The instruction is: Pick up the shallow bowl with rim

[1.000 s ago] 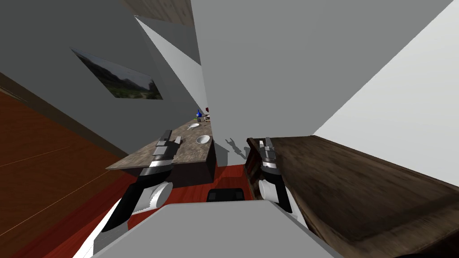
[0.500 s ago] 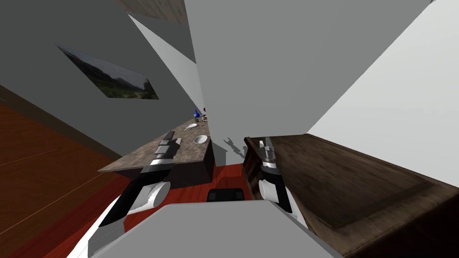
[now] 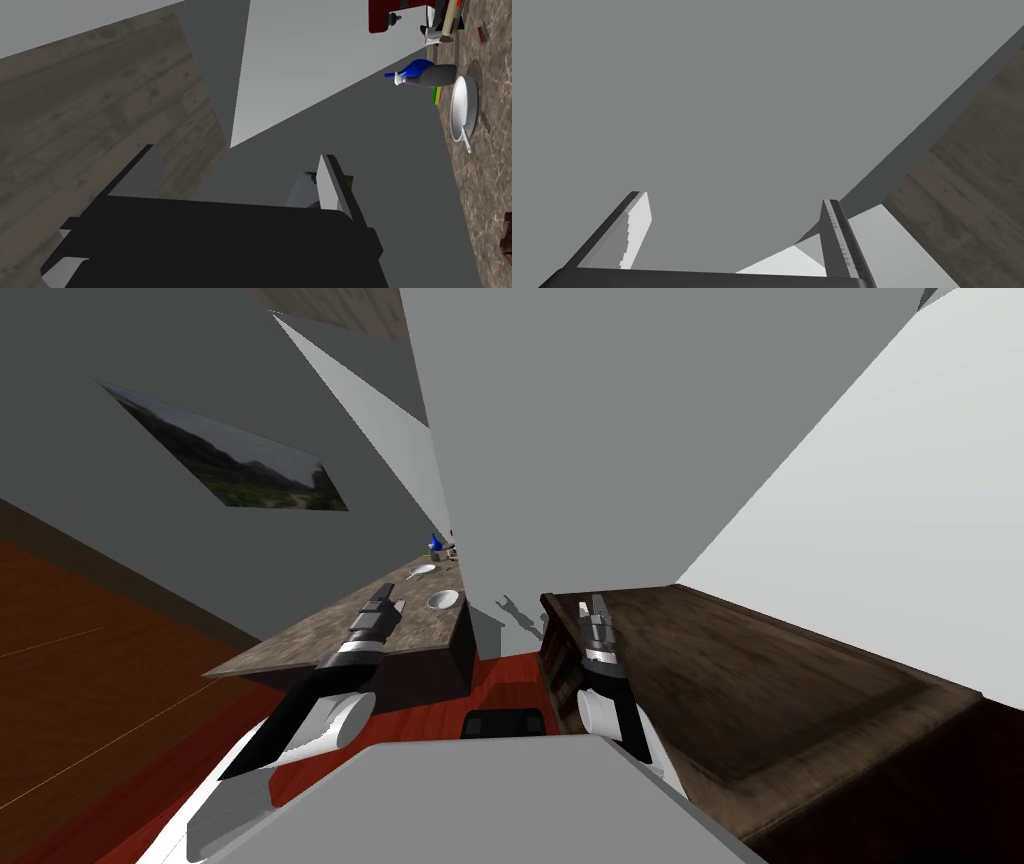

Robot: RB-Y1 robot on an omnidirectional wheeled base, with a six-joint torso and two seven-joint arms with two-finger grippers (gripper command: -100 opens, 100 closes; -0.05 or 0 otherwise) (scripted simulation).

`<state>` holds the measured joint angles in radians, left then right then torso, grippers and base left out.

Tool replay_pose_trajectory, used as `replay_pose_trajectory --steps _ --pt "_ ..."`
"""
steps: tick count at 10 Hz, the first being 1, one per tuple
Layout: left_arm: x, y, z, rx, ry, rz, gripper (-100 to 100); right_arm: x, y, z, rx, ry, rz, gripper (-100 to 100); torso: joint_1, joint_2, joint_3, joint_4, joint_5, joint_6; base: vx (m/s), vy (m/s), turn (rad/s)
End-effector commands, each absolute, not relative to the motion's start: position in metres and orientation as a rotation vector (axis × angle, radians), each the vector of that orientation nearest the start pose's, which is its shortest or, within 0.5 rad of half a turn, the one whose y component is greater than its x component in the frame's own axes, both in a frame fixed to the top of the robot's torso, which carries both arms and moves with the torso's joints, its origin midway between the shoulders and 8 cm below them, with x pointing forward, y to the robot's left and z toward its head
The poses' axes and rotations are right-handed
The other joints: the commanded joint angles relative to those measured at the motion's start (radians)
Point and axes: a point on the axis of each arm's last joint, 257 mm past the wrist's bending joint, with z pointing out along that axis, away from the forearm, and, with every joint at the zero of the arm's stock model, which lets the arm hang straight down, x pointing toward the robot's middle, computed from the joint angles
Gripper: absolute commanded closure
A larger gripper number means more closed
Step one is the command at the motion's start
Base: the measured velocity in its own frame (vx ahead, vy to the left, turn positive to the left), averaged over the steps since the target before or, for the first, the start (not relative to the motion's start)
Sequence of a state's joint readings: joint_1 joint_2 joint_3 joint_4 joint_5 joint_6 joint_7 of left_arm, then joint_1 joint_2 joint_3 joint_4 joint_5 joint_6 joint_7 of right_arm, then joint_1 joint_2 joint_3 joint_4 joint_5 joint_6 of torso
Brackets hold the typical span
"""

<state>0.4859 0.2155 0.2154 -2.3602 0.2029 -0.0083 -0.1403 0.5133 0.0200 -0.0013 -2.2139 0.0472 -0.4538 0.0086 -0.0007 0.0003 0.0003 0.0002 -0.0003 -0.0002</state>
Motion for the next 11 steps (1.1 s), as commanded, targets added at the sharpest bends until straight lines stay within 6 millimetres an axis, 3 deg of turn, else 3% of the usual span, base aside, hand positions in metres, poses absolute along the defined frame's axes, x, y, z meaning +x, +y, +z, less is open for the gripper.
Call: replay_pose_trajectory --steps 1,11 --pt "0.388 0.366 -0.026 -0.859 0.987 -0.977 -100 0.362 -0.283 -0.019 0.74 0.71 1.229 0 0.0 0.0 0.0 0.0 0.0 0.0 0.004 -0.031 -0.045" --pt "0.407 0.398 -0.078 -1.047 1.144 -0.874 -100 0.362 -0.283 -0.019 0.74 0.71 1.229 0 -0.001 -0.002 -0.001 0.0 0.0 0.0 0.013 -0.029 -0.037"
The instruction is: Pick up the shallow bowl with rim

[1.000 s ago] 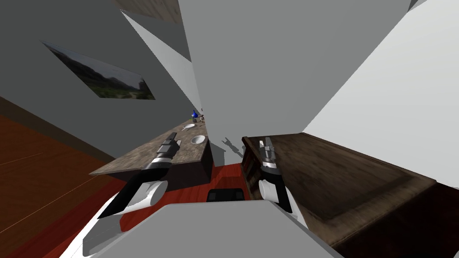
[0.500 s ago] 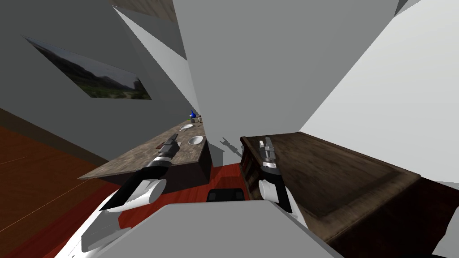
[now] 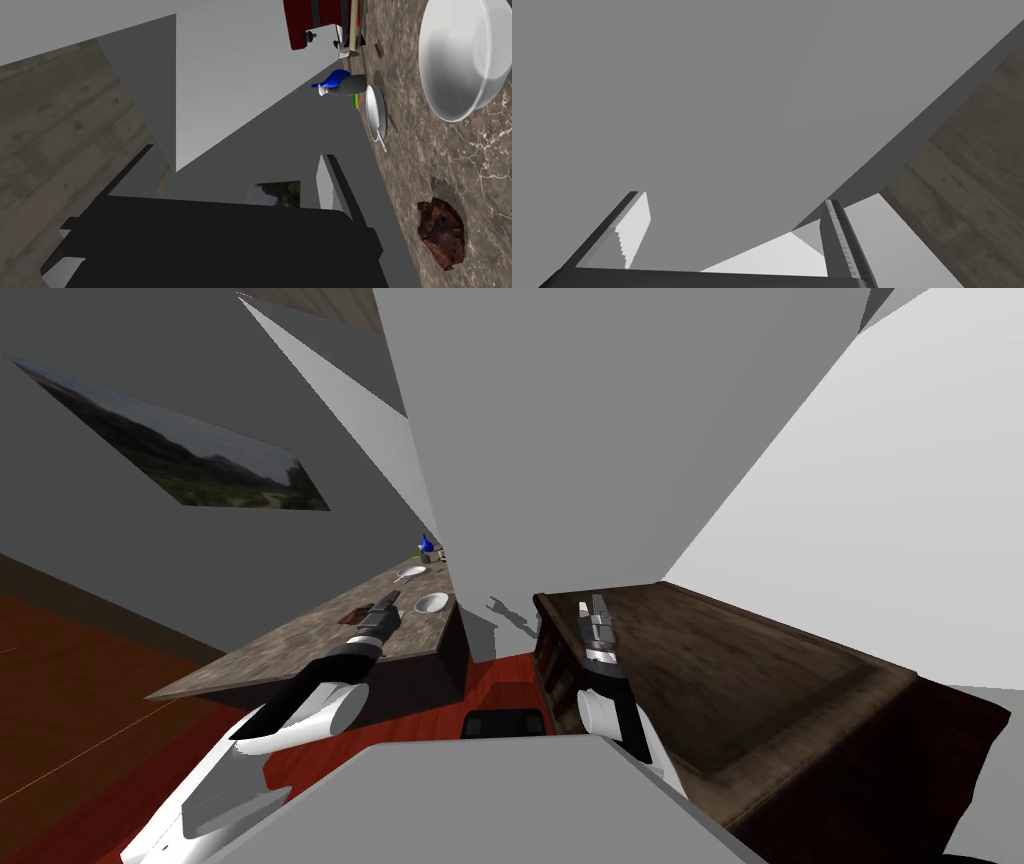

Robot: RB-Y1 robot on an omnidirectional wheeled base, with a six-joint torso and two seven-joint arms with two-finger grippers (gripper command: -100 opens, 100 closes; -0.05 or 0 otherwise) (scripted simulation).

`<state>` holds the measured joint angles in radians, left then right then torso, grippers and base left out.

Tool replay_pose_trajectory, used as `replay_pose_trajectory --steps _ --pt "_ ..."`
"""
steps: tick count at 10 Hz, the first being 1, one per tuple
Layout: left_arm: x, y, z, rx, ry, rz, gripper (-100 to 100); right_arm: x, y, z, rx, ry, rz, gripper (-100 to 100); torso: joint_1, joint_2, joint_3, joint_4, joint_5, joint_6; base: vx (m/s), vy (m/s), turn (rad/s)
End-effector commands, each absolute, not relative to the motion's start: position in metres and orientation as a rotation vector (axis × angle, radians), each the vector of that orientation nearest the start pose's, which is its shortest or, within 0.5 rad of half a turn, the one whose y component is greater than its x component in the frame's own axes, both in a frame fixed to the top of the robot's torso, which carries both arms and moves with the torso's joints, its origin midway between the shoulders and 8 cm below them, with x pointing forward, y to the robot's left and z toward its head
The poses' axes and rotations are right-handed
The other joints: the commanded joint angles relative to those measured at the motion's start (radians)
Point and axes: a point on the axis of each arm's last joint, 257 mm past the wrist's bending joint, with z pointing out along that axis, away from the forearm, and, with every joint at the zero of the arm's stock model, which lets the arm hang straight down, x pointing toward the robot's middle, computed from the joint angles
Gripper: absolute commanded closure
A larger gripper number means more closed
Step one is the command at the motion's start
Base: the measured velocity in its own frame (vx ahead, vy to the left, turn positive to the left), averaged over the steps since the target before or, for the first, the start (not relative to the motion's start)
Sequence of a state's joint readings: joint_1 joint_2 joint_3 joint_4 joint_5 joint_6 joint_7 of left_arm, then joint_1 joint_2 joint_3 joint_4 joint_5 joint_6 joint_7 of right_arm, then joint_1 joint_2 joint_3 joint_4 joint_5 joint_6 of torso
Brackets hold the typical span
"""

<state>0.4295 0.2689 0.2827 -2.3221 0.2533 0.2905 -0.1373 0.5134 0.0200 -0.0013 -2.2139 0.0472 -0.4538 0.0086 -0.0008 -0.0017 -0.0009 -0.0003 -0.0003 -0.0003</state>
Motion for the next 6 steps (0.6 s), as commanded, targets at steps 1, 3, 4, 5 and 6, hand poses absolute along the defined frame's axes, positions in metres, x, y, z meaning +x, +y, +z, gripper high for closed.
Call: replay_pose_trajectory --steps 1,3,4,5,6 --pt "0.407 0.398 -0.081 -1.055 1.151 -0.869 -100 0.362 -0.283 -0.019 0.74 0.71 1.229 0 0.0 0.0 0.0 0.0 0.0 0.0 0.017 -0.007 0.0" --pt "0.41 0.405 -0.092 -1.098 1.18 -0.85 -100 0.362 -0.283 -0.019 0.74 0.71 1.229 0 0.001 0.0 0.0 0.0 0.0 0.0 0.025 -0.017 -0.03" --pt "0.41 0.406 -0.094 -1.105 1.186 -0.846 -100 0.362 -0.283 -0.019 0.74 0.71 1.229 0 0.001 0.0 0.0 0.0 0.0 0.0 0.013 -0.008 0.001" --pt "0.413 0.412 -0.1 -1.134 1.201 -0.836 -100 0.362 -0.283 -0.019 0.74 0.71 1.229 0 0.001 0.001 0.0 0.0 0.0 0.0 0.03 -0.012 -0.031" --pt "0.413 0.413 -0.106 -1.152 1.217 -0.826 -100 0.362 -0.283 -0.019 0.74 0.71 1.229 0 0.001 0.0 0.0 0.0 0.0 0.0 0.031 -0.017 -0.02"
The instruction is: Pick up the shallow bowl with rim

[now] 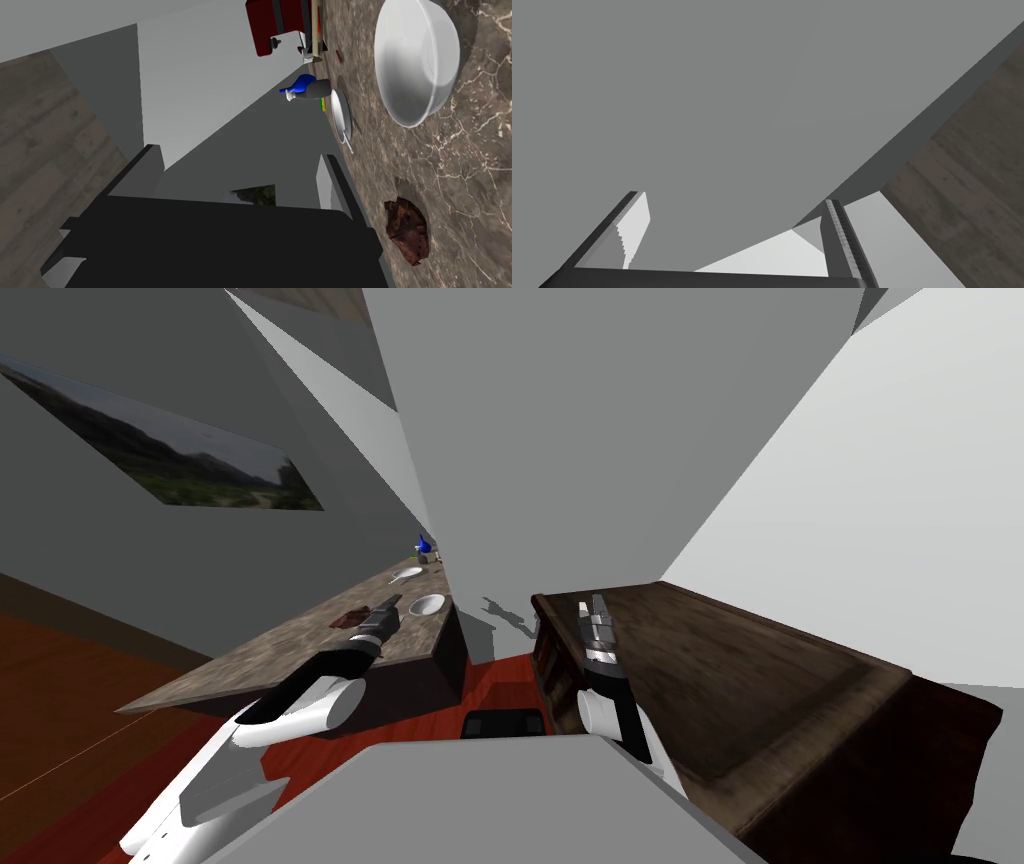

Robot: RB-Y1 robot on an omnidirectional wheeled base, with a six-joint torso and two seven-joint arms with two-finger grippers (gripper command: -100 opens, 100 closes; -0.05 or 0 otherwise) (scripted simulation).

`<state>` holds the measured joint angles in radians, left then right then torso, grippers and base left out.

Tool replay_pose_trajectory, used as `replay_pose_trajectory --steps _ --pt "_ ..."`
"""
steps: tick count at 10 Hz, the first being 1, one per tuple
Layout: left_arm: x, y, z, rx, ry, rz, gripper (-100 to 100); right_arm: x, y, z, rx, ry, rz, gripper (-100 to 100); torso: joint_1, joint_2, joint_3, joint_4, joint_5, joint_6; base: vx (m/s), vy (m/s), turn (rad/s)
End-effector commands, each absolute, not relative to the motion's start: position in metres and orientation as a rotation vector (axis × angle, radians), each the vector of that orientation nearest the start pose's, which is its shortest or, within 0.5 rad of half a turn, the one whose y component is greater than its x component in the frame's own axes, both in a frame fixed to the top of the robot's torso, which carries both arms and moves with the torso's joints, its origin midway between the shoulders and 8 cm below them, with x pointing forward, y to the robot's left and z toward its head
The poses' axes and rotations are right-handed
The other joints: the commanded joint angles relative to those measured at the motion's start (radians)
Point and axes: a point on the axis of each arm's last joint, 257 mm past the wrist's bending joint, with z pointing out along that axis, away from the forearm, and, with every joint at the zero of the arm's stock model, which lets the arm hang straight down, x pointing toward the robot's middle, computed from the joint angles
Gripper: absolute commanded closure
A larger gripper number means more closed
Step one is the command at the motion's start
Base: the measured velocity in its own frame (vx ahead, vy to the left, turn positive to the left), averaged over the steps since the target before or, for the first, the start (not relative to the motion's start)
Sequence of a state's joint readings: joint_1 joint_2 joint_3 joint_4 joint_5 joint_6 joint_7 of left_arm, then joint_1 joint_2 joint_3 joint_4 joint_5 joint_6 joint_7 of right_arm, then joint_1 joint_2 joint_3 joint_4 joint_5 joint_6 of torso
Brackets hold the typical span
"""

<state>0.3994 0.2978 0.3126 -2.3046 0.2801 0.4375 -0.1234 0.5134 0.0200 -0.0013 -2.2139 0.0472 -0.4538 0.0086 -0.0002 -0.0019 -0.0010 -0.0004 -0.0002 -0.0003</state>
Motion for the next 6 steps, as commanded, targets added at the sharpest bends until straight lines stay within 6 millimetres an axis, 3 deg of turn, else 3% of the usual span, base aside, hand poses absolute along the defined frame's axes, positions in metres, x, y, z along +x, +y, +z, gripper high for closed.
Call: replay_pose_trajectory --steps 1,6 --pt "0.415 0.418 -0.11 -1.179 1.227 -0.82 -100 0.362 -0.283 -0.019 0.74 0.71 1.229 0 0.0 0.0 0.0 0.0 0.0 0.0 0.039 -0.022 -0.029" --pt "0.418 0.431 -0.136 -1.29 1.288 -0.78 -100 0.362 -0.283 -0.019 0.74 0.71 1.229 0 0.0 0.0 0.0 0.0 0.0 0.0 0.039 -0.008 -0.01"
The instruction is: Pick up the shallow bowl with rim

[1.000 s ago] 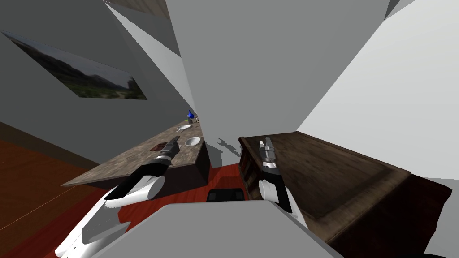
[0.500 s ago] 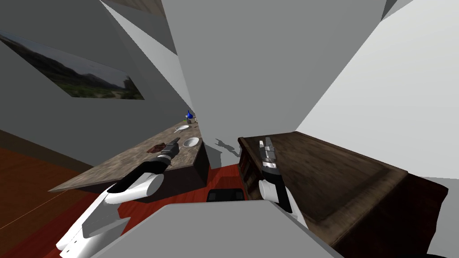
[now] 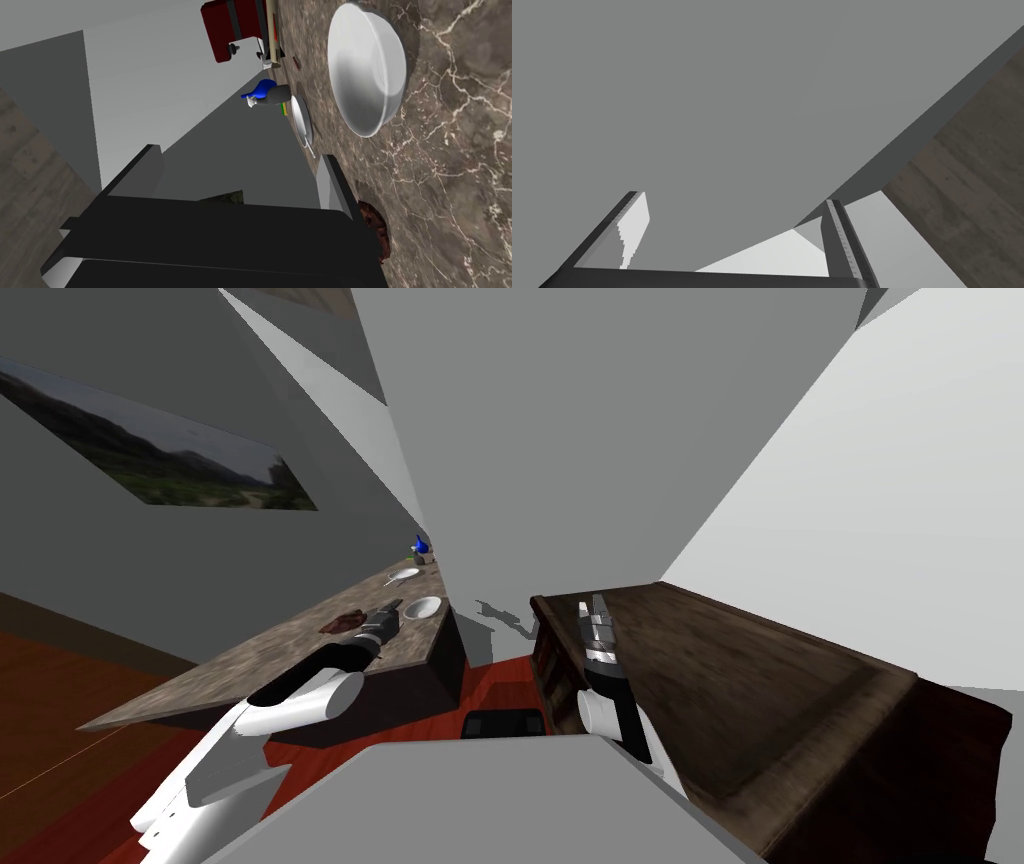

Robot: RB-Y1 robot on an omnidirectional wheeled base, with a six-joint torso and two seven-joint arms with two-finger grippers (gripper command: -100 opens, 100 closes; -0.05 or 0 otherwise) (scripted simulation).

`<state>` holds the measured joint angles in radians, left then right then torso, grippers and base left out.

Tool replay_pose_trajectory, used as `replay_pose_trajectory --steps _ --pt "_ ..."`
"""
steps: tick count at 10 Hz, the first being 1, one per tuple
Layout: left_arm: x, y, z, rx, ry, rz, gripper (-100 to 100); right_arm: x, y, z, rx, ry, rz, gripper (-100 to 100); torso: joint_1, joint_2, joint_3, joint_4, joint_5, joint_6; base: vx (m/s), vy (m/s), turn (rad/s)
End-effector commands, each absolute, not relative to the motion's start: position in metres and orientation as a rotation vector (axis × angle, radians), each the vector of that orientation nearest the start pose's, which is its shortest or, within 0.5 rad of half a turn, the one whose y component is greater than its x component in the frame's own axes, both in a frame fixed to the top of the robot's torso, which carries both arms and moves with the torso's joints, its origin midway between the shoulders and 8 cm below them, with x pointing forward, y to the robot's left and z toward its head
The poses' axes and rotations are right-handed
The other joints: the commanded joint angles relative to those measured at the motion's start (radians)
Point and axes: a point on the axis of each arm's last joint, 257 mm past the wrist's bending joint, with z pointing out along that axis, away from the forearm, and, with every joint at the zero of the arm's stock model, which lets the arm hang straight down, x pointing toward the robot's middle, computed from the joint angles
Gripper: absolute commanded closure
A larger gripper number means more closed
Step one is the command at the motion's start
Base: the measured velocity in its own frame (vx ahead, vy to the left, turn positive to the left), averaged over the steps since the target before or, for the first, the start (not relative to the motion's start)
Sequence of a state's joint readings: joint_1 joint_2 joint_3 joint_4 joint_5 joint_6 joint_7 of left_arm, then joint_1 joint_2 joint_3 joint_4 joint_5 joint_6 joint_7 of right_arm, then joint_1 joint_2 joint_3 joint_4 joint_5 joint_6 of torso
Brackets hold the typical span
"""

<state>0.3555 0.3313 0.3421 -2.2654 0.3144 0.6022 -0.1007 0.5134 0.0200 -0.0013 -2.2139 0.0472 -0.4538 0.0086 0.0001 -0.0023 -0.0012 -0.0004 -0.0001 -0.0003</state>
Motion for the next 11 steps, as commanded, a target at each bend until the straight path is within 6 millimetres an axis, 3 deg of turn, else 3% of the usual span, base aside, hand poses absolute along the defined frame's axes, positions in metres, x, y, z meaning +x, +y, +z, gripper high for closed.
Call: replay_pose_trajectory --steps 1,11 --pt "0.416 0.431 -0.143 -1.312 1.305 -0.766 -100 0.362 -0.283 -0.019 0.74 0.71 1.229 0 0.0 0.0 0.0 0.0 0.0 0.0 0.041 -0.005 -0.009" --pt "0.415 0.45 -0.192 -1.572 1.405 -0.698 -100 0.362 -0.283 -0.019 0.74 0.71 1.229 0 0.001 -0.002 -0.001 -0.001 0.0 0.0 0.055 0.002 0.003"
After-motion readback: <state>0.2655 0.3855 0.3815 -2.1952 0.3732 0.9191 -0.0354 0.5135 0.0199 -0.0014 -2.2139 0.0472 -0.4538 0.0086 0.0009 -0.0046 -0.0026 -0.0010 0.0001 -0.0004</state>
